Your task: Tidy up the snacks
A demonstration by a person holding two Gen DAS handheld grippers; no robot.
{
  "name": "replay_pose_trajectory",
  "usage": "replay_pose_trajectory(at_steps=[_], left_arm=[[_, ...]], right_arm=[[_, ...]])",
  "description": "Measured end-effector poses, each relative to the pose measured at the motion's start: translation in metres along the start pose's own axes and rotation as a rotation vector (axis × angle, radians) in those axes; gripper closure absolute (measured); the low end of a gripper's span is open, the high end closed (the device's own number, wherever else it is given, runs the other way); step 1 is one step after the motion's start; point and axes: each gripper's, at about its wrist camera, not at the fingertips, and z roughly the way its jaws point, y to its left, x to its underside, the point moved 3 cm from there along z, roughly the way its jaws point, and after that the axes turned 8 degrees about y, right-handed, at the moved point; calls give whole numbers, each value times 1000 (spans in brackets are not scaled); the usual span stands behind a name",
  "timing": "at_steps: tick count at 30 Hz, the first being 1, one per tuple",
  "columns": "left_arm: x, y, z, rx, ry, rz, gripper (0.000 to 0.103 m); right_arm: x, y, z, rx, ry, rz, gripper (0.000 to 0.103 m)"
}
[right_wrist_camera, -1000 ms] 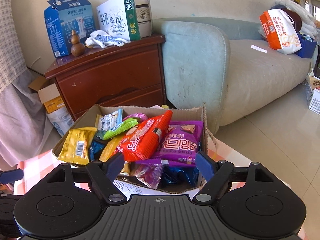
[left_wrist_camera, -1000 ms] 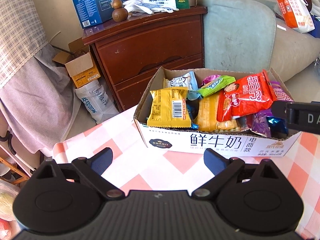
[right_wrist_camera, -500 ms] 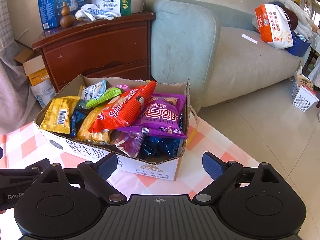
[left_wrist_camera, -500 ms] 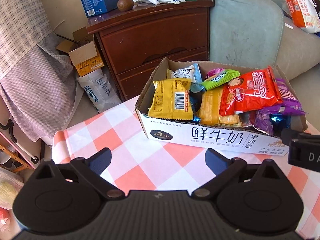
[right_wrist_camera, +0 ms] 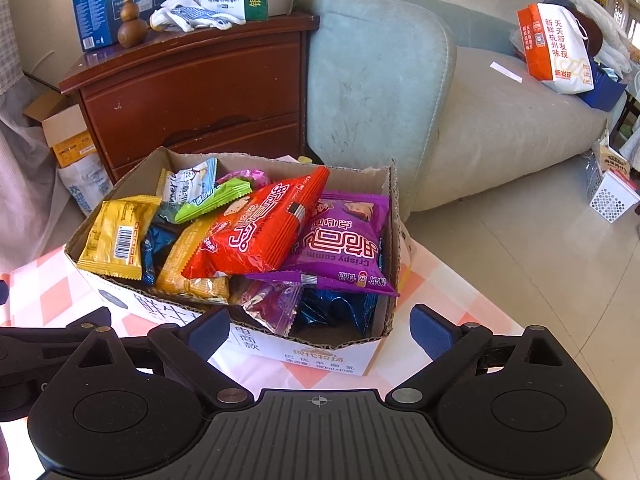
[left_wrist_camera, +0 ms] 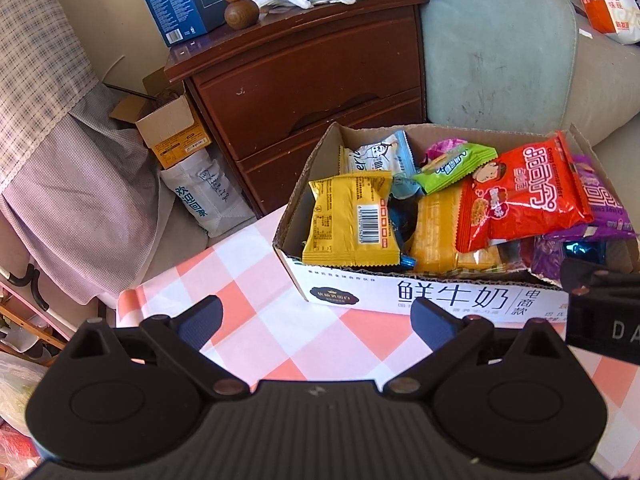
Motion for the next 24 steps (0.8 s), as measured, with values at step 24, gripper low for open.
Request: replay_pose_trajectory(at_steps=[24], left_arm=[[-21,-7,16,1,46,-17,3]], right_arm=[[-14,-6,16,20,41,39,4]])
